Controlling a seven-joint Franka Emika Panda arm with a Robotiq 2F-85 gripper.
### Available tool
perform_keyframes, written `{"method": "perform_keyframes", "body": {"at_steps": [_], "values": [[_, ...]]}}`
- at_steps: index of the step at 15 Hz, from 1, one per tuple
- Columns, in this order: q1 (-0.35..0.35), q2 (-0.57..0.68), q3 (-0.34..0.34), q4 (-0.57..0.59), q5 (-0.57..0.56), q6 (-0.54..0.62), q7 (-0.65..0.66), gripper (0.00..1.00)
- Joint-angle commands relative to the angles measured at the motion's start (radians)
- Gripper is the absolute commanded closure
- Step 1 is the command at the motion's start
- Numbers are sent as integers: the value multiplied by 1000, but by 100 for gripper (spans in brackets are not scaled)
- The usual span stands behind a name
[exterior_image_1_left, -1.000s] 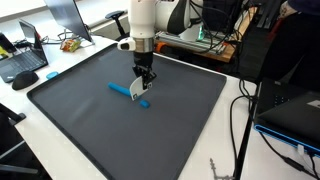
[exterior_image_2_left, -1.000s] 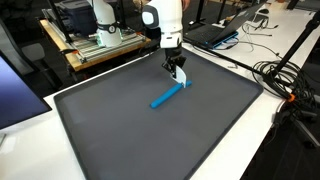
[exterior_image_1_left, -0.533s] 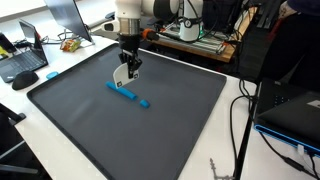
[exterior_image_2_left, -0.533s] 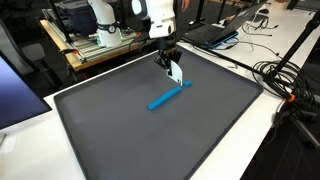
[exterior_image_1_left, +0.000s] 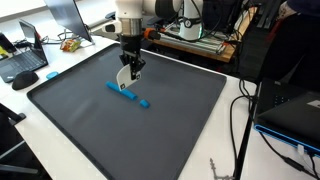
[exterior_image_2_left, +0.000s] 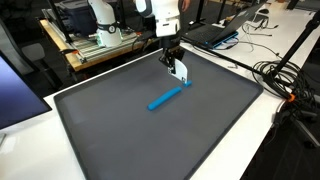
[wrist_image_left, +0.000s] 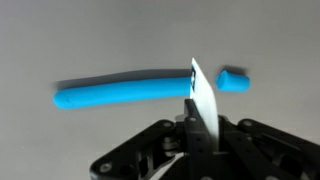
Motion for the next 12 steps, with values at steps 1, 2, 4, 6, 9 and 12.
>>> {"method": "perform_keyframes", "body": {"at_steps": [1,2,4,6,9,12], "values": [[27,39,-30,57,-25,-72,7,99],[38,54,-43,69,-37,-80,22,99],[60,81,-70,91,-59,-90,51,99],[72,104,-82,111,-68,-96,60,99],[89,136,-98,140,-72,-106,71,99],[112,161,-123,164,-89,-118,96,99]]}}
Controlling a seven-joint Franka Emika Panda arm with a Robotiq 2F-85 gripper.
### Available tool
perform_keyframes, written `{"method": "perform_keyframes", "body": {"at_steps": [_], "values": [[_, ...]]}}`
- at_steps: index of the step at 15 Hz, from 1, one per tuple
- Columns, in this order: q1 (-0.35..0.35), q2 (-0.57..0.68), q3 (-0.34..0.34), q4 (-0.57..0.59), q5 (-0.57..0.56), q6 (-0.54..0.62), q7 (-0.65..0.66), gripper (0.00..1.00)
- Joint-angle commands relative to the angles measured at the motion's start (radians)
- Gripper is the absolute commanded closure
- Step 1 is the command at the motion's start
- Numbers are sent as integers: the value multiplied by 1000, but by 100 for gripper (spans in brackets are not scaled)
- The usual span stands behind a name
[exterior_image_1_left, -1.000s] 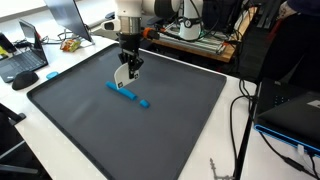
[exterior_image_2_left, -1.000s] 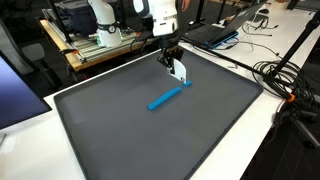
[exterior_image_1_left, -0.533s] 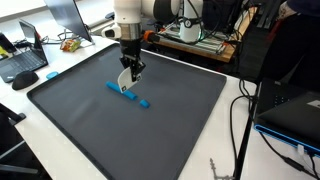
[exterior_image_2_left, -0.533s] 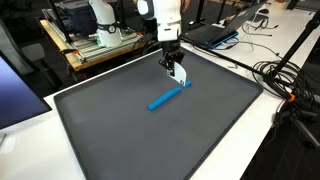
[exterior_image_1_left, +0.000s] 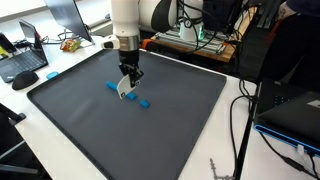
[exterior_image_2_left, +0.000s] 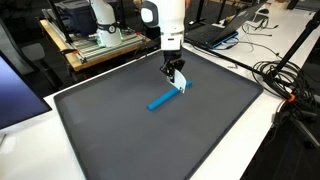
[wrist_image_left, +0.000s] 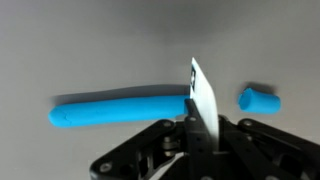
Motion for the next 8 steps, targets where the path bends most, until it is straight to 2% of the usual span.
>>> {"method": "perform_keyframes", "body": {"at_steps": [1,8], "values": [[35,34,-38,48,-41,-37,52,99],[56,61,-53,71,-60,-49,71,99]]}}
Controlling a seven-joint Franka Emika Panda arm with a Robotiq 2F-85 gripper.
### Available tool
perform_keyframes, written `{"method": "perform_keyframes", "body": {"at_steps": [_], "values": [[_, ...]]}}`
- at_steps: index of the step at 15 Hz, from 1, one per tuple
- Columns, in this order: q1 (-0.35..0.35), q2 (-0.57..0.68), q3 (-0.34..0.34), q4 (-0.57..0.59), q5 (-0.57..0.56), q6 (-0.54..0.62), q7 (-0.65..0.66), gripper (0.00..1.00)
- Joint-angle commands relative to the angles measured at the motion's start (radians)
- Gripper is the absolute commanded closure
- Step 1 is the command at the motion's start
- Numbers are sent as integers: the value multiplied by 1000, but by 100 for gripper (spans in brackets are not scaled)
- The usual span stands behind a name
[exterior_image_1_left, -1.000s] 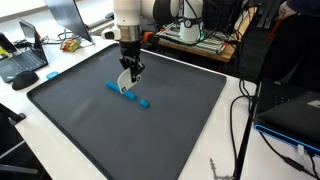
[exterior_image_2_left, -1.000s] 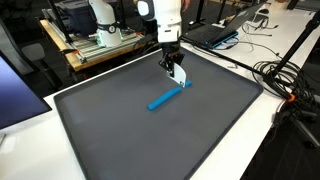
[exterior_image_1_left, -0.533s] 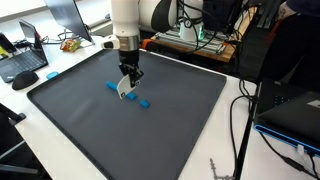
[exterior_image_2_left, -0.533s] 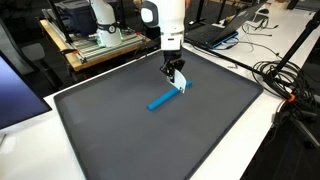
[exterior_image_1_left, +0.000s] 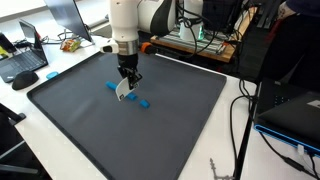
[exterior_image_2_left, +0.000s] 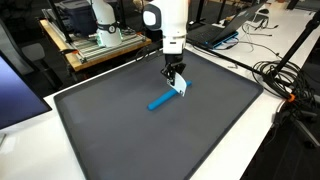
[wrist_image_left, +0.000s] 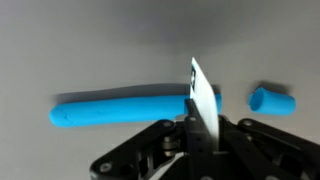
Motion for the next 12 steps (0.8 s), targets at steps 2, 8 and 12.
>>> {"method": "perform_keyframes", "body": {"at_steps": [2,8,12], "values": [[30,30,-18,31,-37,-34,39,99],[31,66,-2,36,-31,-30,35,99],[23,90,15,32,-12,-13,32,99]]}}
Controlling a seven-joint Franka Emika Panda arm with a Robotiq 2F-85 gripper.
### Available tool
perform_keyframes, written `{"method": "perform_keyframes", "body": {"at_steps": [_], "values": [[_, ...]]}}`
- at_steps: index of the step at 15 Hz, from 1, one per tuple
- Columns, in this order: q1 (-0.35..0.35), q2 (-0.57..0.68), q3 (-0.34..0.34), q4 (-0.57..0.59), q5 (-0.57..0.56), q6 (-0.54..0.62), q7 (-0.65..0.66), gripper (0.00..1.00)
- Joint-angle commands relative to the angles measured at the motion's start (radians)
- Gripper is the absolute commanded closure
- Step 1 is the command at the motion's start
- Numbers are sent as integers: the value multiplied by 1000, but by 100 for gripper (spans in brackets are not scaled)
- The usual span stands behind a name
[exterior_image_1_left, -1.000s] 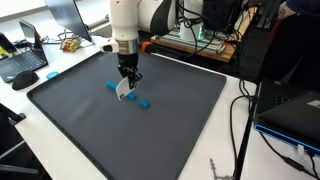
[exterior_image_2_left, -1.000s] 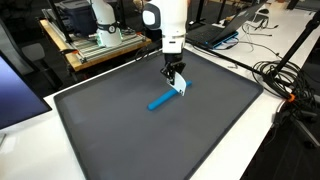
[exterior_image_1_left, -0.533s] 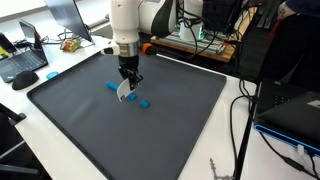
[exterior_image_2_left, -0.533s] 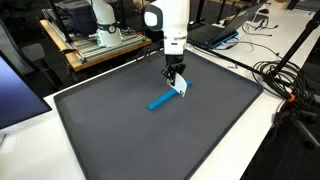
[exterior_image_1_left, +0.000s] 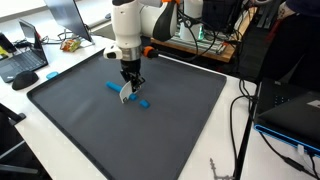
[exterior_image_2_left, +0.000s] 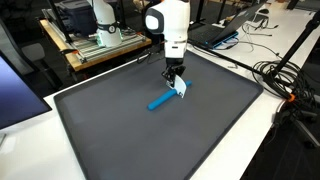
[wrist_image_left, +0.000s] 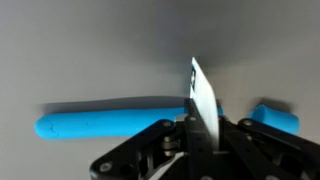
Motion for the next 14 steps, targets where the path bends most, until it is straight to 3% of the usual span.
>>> {"method": "perform_keyframes", "body": {"at_steps": [1,8,14], "values": [[5,51,23,12,14,-1,25,99],[-26,32,87,-18,85,23,10,99],[-35,-8,54,-30,72,16,20,99]]}}
